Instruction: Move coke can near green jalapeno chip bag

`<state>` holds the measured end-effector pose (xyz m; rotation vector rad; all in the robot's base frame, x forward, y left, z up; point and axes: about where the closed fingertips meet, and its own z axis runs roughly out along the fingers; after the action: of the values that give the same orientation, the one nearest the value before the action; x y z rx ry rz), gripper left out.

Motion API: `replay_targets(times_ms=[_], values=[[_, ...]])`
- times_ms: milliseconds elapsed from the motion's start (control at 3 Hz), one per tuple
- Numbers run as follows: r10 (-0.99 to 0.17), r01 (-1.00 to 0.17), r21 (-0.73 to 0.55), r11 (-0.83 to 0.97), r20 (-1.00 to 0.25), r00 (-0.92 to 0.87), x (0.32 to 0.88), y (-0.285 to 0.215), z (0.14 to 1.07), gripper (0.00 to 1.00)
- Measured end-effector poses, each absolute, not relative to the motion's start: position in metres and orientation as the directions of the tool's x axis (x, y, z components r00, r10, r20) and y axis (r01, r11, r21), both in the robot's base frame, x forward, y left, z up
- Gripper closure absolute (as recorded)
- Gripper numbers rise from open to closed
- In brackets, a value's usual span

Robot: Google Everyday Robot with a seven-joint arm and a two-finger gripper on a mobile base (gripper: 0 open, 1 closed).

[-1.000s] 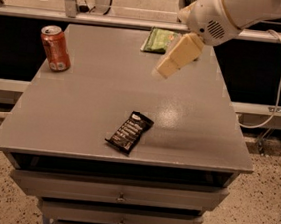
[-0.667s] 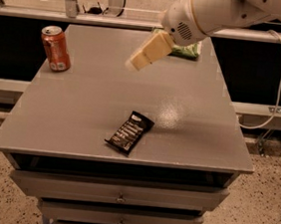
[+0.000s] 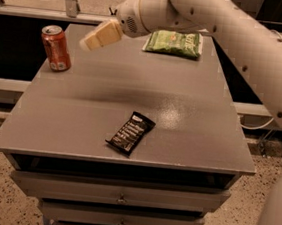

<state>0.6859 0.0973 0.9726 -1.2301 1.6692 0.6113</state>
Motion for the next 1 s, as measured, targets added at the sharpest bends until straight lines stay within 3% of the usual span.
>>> replay_targets(times_ms=[333, 1000], values=[[-0.383, -0.922, -0.120, 0.368, -0.923, -0.033, 0.718, 0.144, 0.956, 0.00], [-0.301, -0.946, -0.086, 0.312, -0.953, -0.012, 0.731, 0.216, 0.924, 0.00]])
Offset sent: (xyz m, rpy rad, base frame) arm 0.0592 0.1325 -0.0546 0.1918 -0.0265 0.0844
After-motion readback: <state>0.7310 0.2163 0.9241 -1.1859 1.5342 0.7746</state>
